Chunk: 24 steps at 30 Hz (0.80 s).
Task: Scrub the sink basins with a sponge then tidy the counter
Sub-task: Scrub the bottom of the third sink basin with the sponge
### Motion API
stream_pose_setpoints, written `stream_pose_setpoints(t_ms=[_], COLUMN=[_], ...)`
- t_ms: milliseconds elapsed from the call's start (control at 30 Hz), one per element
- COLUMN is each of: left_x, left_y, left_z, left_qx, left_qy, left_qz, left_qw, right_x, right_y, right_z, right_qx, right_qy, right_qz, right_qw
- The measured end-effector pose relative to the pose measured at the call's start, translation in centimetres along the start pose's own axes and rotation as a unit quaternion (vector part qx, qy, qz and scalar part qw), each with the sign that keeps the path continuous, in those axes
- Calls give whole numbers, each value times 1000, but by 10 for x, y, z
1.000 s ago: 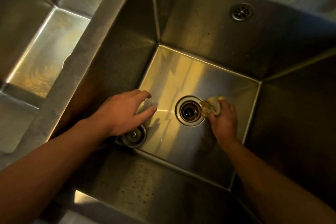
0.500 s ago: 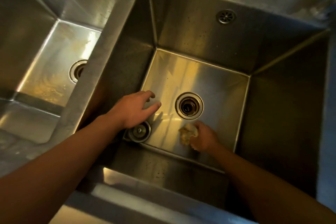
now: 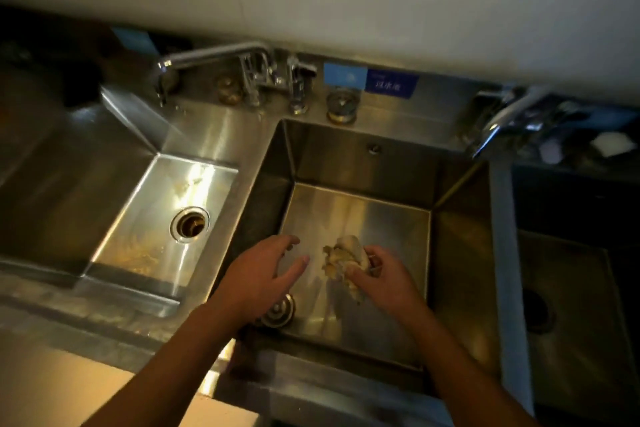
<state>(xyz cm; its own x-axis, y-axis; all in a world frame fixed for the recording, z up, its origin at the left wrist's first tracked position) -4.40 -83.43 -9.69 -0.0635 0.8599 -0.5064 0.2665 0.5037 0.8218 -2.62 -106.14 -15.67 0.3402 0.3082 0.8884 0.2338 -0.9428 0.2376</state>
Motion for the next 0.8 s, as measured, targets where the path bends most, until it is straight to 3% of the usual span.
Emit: stream_pose_setpoints(t_ms=[400, 800], left_x=[-151, -224], left_y=[197, 231], left_z=[-20, -45], left_qx=[-200, -266], left_qy=[-142, -203], left_qz=[-2, -49], left_qw=[969, 941], right_x=[236, 286], right_y=[82, 160], right_z=[-52, -99], right_qx=[-67, -143], right_qy=[205, 304], right_qz=[39, 15], right_qw=[976, 942])
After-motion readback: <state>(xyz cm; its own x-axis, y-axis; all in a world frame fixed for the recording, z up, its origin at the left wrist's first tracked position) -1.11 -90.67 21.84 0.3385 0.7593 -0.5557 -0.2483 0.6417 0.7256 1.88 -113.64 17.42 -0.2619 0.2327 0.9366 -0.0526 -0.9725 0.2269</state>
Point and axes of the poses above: each hand's wrist, its own z-axis towards the middle knuckle, its own y-axis out of the back of the hand, x = y × z, the point moved 6 cm from there along z, towards the middle knuckle, and after that the axes turned 6 degrees about z, right-handed, at the moved point
